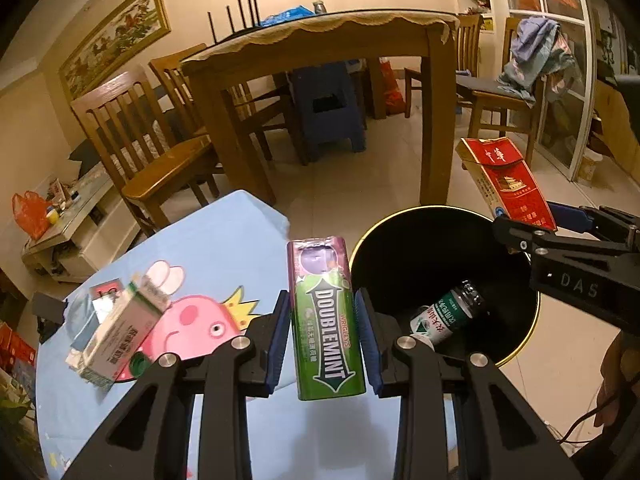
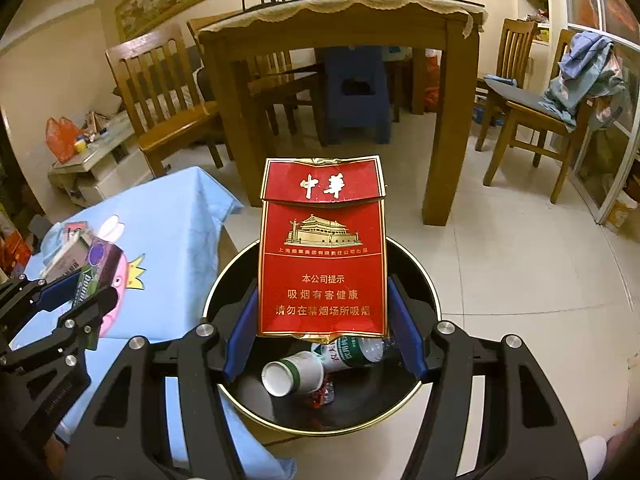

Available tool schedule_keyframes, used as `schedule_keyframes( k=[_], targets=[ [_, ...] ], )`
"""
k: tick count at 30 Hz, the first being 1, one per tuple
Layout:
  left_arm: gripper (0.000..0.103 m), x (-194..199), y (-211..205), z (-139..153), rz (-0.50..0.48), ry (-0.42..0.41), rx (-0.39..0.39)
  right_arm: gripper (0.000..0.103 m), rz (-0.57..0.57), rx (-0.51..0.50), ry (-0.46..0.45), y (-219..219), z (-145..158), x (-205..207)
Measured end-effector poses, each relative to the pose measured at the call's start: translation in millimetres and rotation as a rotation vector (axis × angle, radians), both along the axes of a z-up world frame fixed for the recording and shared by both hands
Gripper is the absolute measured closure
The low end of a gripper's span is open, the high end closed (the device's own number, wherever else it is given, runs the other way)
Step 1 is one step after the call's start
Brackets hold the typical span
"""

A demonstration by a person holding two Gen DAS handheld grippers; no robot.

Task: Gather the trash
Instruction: 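Carry cigarette pack and gum pack over the black bin and open both tools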

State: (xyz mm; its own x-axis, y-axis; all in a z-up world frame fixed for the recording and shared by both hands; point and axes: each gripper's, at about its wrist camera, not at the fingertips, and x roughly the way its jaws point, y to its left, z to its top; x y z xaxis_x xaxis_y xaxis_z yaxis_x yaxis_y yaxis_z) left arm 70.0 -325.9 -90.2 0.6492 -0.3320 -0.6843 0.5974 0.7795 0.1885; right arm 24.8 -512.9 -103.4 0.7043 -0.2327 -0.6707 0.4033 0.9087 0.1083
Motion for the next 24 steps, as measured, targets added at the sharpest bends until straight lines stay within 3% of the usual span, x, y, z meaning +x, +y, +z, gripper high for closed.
schedule_keyframes(
  k=[11,12,14,17,24],
  targets=[
    [0.072,7.0,-33.7,-17.2,-0.037,0.033,0.022,0.041,-0.015,0.001,0.063,-10.4,-11.1,11.1],
    [0.072,7.7,-35.6,-18.5,-0.039,0.037,0.023,0.031,-0.029,-0.006,0.073,-11.4,-12.3,12.4],
    [0.072,9.7,-39.5,-20.2,-0.043,0.046,0.024,0.023,-0.05,-0.017,0.066,-15.1,-10.1,12.5],
    [0.073,11.0,-42.7,-20.9,-0.048,0.047,0.023,0.023,-0.059,0.008,0.04,-19.9,-7.5,10.3],
    [0.072,14.8,-54.0,-19.3,-0.082,0.056,0.012,0.022,-0.13,-0.048,0.038,-22.9,-2.8,6.1]
  ],
)
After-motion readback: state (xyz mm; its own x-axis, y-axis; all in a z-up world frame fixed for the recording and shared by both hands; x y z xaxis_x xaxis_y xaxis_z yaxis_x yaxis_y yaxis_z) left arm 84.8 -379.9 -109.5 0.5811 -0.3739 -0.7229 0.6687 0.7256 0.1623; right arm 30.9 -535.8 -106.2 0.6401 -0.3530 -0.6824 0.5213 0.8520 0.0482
